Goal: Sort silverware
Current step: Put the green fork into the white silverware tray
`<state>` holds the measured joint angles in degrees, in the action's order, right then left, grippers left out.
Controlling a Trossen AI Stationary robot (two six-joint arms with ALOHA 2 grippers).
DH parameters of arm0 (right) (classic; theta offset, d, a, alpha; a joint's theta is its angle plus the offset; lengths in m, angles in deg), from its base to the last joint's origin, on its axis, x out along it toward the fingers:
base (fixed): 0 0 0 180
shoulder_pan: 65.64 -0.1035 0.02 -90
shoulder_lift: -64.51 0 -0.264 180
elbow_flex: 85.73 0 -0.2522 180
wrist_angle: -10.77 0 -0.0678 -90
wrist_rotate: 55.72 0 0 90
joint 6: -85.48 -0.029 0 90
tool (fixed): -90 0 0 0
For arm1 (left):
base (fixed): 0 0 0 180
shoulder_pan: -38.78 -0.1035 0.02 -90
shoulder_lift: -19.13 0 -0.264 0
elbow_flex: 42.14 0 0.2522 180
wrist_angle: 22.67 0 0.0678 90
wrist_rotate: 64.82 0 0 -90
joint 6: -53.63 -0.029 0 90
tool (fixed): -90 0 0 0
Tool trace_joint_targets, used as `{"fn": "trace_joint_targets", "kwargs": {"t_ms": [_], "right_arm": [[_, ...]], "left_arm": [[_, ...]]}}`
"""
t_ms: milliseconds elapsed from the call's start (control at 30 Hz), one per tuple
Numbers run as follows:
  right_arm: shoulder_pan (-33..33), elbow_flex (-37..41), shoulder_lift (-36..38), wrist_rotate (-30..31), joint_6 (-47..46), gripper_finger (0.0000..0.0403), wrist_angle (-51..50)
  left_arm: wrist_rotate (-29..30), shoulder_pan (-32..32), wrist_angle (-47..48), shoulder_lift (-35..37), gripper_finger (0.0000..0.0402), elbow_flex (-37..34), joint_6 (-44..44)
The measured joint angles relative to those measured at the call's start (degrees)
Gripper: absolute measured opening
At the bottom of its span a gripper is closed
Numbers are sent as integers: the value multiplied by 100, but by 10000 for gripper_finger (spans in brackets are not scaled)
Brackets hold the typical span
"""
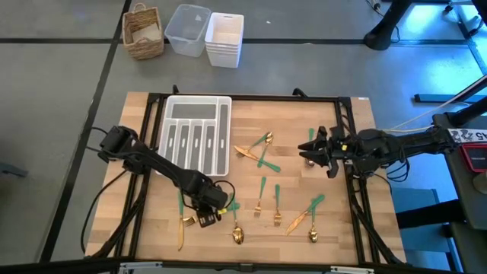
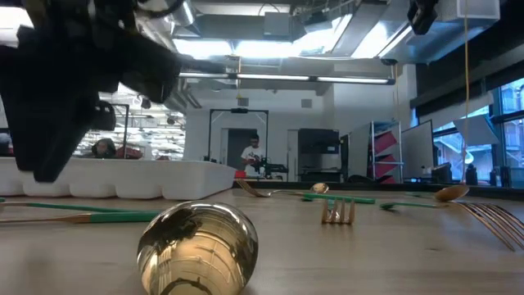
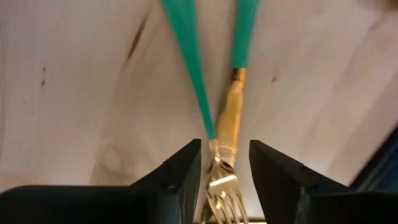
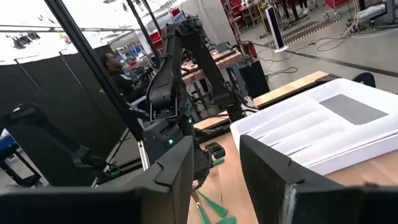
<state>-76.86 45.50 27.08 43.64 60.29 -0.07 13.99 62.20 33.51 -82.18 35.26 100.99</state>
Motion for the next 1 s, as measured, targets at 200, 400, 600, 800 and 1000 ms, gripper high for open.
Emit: {"fn": "trace_joint_targets", "kwargs": {"t_ms": [200, 400, 600, 800, 1000], "right_arm": [[0, 0, -109, -3, 0, 134, -2], [0, 0, -109, -4, -1, 134, 5], [0, 0, -109, -4, 0, 134, 11], [0, 0, -109, -4, -1, 134, 9], [0, 0, -109, -4, -2, 134, 0]], "left_arm": [[238, -4, -81, -226, 128, 0, 0], [704, -4, -284, -243, 128, 0, 22], [884, -4, -303, -243, 128, 0, 22], [886, 131, -316, -261, 127, 0, 50], [923, 225, -302, -412, 127, -41, 57]]}}
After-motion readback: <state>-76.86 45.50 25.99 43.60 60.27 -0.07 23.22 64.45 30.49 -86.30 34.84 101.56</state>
